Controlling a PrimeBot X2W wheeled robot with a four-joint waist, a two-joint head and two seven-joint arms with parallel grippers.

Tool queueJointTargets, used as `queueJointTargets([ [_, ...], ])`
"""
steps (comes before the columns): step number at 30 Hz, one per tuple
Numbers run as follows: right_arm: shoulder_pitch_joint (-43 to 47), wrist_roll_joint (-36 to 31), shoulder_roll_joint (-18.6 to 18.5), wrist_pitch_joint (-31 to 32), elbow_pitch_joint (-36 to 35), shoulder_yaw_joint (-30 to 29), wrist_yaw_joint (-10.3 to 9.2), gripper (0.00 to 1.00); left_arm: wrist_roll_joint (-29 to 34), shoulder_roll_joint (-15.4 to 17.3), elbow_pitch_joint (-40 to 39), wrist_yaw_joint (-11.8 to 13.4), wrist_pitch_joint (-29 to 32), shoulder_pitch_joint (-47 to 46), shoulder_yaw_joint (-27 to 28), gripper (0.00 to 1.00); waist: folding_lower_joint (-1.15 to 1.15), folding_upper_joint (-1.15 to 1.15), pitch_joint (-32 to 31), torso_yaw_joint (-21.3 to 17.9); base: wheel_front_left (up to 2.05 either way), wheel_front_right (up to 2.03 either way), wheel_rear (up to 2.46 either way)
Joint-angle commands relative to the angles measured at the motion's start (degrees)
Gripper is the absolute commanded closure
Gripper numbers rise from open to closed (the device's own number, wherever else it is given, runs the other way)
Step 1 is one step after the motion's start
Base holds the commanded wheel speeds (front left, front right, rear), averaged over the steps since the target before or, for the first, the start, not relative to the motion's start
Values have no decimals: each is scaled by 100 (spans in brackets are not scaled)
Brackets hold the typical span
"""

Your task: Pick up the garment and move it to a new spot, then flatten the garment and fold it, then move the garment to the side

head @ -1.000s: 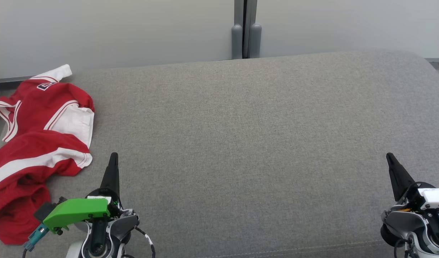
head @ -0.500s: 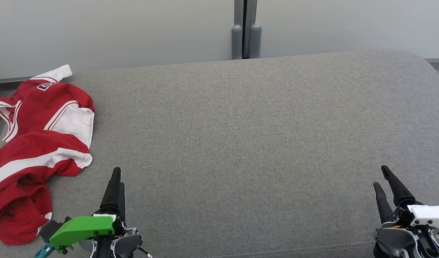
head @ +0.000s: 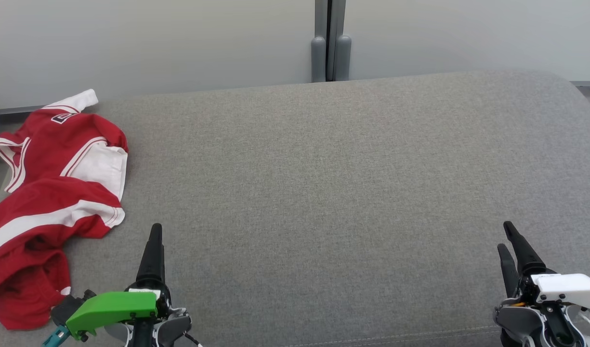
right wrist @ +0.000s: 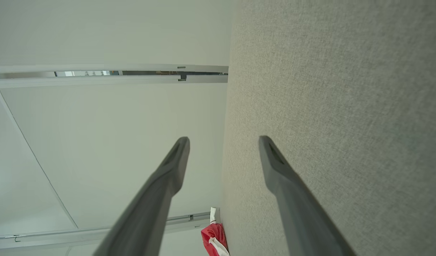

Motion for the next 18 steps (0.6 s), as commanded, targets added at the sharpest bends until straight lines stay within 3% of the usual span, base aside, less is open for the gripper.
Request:
queueJointTargets([
  [1, -23, -222, -68, -113, -158, 72, 1, 0, 158, 9, -159, 31, -55, -46, -3, 0, 0, 0, -6, 1, 0, 0, 0],
  [7, 21, -720, -75, -289, -323, 156, 1, 0, 596, 10, -310, 126, -126, -8, -8, 0, 0, 0, -25, 3, 0, 0, 0],
  [18, 139, -2034, -90, -675, -731, 466, 1, 0, 2141, 14, -657, 365, -287, 149, -13, 0, 0, 0, -77, 9, 0, 0, 0],
])
